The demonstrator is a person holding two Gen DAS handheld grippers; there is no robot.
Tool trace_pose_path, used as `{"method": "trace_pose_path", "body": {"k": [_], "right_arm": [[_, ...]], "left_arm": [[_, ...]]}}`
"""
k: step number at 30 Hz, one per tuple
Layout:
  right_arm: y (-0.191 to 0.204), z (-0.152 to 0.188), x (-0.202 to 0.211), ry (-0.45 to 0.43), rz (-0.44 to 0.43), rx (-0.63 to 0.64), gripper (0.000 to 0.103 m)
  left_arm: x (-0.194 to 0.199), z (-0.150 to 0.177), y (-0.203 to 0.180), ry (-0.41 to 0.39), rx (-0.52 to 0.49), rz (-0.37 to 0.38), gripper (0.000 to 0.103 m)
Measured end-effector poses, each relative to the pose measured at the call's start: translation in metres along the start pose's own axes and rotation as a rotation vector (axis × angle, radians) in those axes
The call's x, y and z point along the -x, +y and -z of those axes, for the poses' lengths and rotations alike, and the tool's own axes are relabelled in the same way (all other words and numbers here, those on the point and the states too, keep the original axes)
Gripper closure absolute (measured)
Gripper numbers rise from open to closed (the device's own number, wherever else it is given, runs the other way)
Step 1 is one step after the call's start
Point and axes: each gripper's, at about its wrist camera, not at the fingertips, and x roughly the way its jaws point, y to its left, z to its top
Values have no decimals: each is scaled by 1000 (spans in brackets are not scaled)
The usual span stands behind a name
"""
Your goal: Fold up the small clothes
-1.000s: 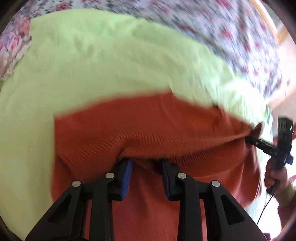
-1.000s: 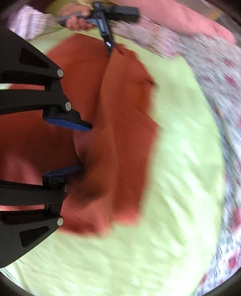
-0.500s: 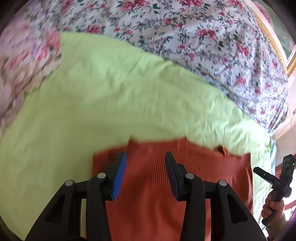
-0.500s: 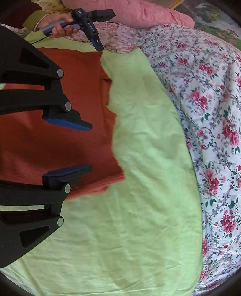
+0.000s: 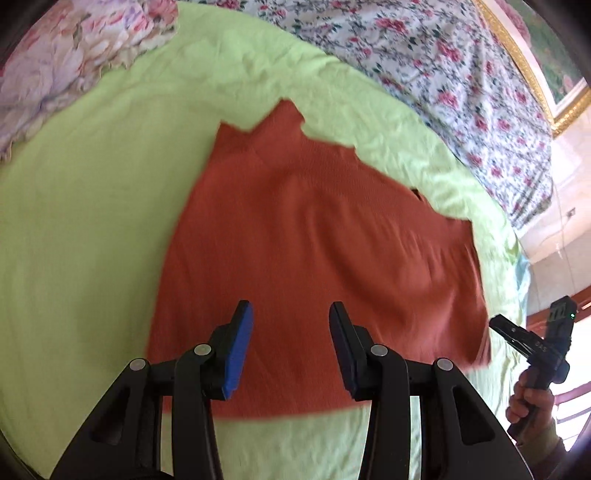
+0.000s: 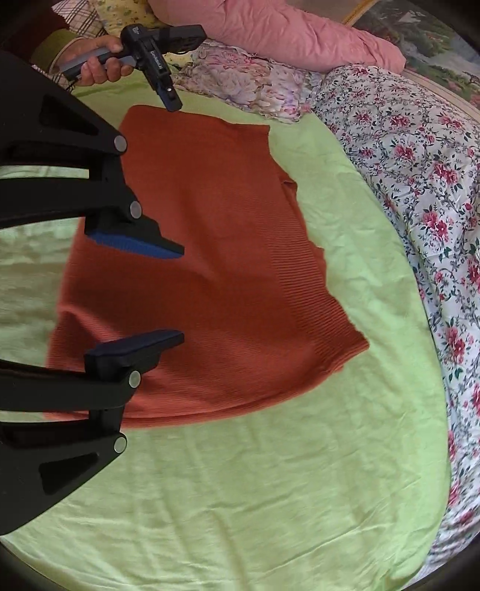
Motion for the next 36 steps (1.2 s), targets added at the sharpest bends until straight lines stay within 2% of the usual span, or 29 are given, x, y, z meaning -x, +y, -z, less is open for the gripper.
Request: {"method": "trace_pose_path", "body": {"k": [7,12,14,18,19,20,23,25,27,29,30,31,32,33,34,36], "right_arm": [[-18,42,27,-31,85,-87,60],[-45,63,33,-24,160,-205,60],[-54,68,32,-30,148,-259,60],[-65,68,18,-30,61,-343,60],[-65,67,14,-33,22,-350,73],[-62,64,13,-33,26,-333,92],[-56,57,37,-85,52,-269,96],[-63,57,46,-72,95,-252,96],[-72,56,36,-2,81,-248,94],[-72,55,29,52,129,-225,90],[-71,54,31,50,141,-219,87],[-68,52,35,37,149,-216,80],[-66,49,39,22,162,-216,74],[-65,46,44,1,162,-212,64],[-63,43,49,-26,150,-201,60],[-57,36,55,-50,129,-176,60]], "left_arm": [[11,44,-3,63,1,54,60],[6,71,10,116,84,65,60],[3,80,14,135,114,66,60],[-1,83,11,151,124,63,60],[-1,83,10,152,128,62,60],[-1,83,9,152,131,61,60],[1,82,5,140,137,59,60],[-2,83,6,135,150,54,58],[-6,82,9,135,177,53,56],[-8,83,17,127,236,58,51],[-8,83,19,118,254,64,44],[-7,84,23,98,286,67,40],[-7,84,27,76,316,71,38],[-7,83,31,59,344,76,37],[-7,83,35,49,363,78,36],[-9,82,45,13,429,82,35]]}}
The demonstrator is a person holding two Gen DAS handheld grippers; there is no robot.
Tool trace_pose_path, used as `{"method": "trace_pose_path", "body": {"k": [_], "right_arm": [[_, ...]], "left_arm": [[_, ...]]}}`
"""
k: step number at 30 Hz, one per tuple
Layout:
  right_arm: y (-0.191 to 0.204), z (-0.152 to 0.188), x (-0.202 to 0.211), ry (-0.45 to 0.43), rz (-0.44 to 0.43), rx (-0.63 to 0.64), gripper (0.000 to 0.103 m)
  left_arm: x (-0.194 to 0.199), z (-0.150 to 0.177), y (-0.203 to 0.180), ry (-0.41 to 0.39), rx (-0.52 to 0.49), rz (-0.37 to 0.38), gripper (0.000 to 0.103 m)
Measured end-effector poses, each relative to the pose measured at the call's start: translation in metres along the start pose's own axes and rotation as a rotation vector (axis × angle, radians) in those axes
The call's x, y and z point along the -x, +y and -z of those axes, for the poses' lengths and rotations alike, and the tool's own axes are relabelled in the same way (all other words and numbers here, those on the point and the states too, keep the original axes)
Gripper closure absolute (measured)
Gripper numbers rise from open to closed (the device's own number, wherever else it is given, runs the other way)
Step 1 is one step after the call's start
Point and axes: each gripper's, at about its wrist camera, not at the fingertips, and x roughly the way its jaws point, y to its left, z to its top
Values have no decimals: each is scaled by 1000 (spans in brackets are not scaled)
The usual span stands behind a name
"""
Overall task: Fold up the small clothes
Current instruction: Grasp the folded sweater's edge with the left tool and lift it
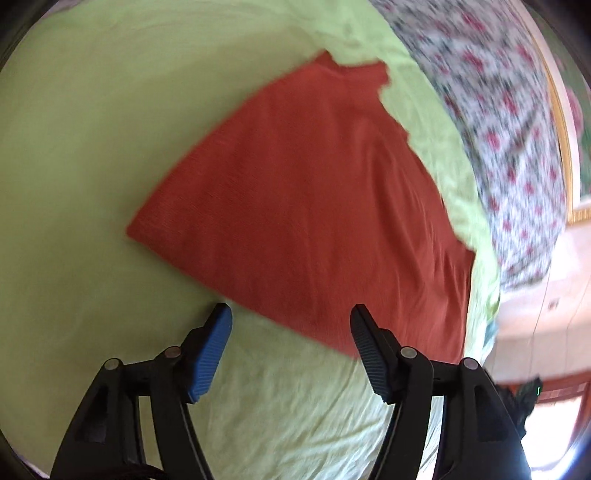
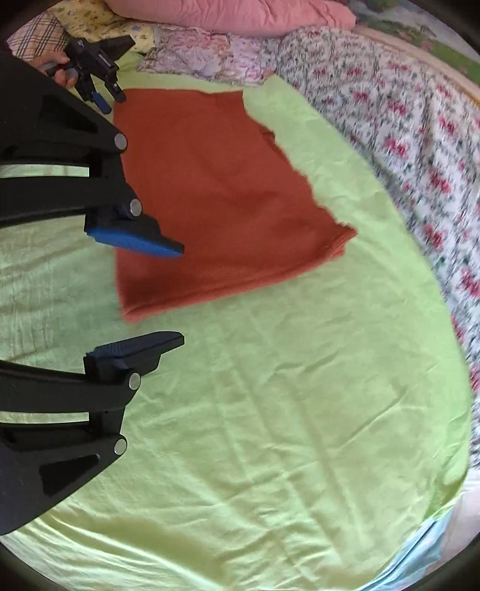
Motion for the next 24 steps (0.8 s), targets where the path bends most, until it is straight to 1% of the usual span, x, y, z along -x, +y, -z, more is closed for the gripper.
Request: {"method": "trace_pose_path", "body": {"k": [3,6,7,9,11,14,15,16,17,18,19,20,22,24], "right_arm": [[14,-9,5,-26,-45,41,60],[31,-13,4,-16,-83,86,60],[38,-13,3,-7,-104,97,60],[46,-12,-1,11,-144,105,60],[53,-10,-4,30,-164,121,60],[62,-9,-11,56,-192,146,60],[63,-9,-13,61,-200,149,60],[66,-10,-16,69,-208,154,60],[68,-11,-18,75,-214,157,60],[69,-12,-20,81,-218,157,60],[69,-13,-24,92,-229,157,60],[69,-14,-27,103,-239,154,60],[70,-18,-33,119,-256,152,60],[69,-23,-40,130,-267,147,60]], "left_arm": [[-2,-8,6,-47,53,7,34],[-2,-17,9,-100,84,-7,34],[0,-21,10,-129,101,-14,32],[1,-24,15,-161,119,-17,32],[1,-29,16,-182,128,-26,32],[3,-34,11,-216,94,-67,38],[4,-35,8,-226,80,-85,48],[6,-36,6,-234,69,-100,54],[7,-37,3,-242,58,-109,58],[8,-38,0,-246,44,-113,67],[10,-40,-6,-251,12,-124,82],[13,-40,-12,-252,-26,-127,89],[17,-39,-28,-265,-100,-139,93],[25,-34,-55,-282,-208,-128,95]]}}
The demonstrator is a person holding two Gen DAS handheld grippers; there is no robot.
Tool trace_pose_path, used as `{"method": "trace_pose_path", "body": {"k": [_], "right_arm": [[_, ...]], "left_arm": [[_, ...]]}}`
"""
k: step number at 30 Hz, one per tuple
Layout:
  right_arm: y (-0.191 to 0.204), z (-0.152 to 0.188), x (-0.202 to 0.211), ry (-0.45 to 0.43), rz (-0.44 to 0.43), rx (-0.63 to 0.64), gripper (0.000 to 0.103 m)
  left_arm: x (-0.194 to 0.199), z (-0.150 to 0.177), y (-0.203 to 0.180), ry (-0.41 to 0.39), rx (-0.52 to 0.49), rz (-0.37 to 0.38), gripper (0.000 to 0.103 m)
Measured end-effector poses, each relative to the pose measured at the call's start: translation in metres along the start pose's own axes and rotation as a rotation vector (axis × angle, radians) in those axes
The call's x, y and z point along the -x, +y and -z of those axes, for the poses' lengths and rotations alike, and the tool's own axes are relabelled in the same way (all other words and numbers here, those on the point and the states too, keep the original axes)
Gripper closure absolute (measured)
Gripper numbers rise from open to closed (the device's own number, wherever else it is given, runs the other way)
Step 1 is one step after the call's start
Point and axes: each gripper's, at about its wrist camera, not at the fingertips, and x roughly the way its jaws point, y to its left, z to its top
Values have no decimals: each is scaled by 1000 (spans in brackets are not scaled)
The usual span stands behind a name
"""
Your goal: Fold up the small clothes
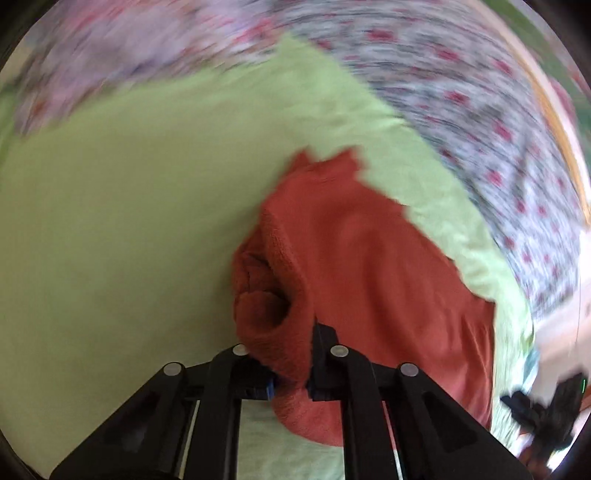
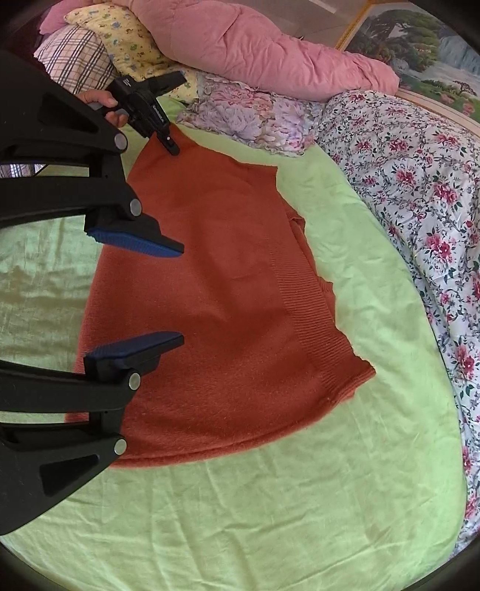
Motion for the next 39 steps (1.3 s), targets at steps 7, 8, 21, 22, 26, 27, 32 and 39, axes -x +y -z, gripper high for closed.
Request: {"method": "trace_pose_path", "body": {"k": [7,8,21,22,26,27,32,39], "right_arm": [[-8,-32,-18,41,-106,-54,60],[-9,-38,-23,62,-137,-69,60],[13,-94,-125,259,-232,-69,41],[20,-101,-134,261,-218,-46,41],[47,-117,-169,319,-143,16,67],[51,-119,-175,332,-115,31,81],[59,-136,-121,204,-202,83,89],[-14,-138,-61,126,-100,107,89]], "left_arm": [[19,25,-131,2,-378,212,97],[15,35,-147,18,-423,231,97],[-43,100,-198,173,-648,211,98],[-43,100,-199,170,-656,207,98],[-41,103,-202,160,-686,195,98],[-40,103,-204,159,-687,198,98],[-15,96,-228,147,-695,328,98],[-51,136,-275,273,-733,445,97]]}}
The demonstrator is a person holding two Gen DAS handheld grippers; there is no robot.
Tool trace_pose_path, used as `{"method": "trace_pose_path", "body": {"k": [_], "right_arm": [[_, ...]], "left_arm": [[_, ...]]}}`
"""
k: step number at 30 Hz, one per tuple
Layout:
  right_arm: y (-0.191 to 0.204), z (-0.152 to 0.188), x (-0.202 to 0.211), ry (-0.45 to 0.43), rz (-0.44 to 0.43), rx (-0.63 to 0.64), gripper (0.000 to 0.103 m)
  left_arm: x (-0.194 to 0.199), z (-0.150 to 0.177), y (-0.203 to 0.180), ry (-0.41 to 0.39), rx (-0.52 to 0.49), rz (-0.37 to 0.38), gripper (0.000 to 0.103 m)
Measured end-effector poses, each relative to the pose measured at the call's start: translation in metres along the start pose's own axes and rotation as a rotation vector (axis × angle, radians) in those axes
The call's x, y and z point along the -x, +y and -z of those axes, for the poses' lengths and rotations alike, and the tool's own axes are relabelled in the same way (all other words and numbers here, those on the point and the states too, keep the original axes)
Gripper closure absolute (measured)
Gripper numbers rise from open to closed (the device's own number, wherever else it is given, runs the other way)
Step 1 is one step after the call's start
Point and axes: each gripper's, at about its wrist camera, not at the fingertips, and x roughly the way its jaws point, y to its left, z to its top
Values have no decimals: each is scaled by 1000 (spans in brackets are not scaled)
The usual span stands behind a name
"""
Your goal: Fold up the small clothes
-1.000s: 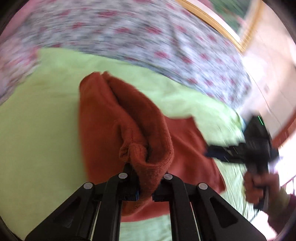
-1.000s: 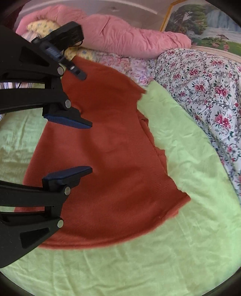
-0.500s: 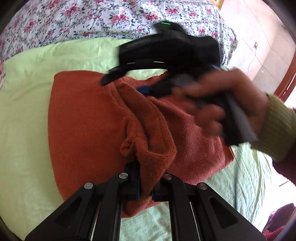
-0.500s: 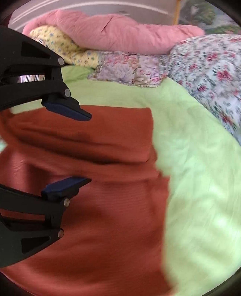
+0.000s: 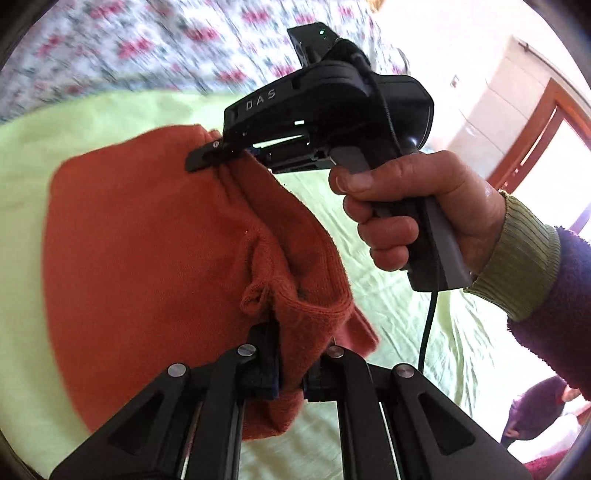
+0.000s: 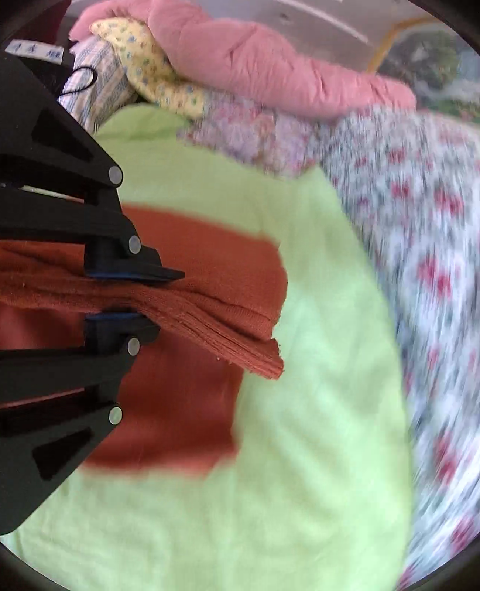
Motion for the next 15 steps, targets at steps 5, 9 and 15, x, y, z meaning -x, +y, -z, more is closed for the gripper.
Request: {"method": "trace_pose_path", "body": {"k": [5,9,15], "right_arm": [[-47,17,0,2,9,-79,89],[-45,16,3,-23,-22,-55,89],[-63,24,-4,4,56,-94,81]], "left_arm": [[-22,-1,-8,32,-30,12,97],[-36,-6,-6,60,-10,26,97],[-45,-1,-10,119,12,73,76]]}}
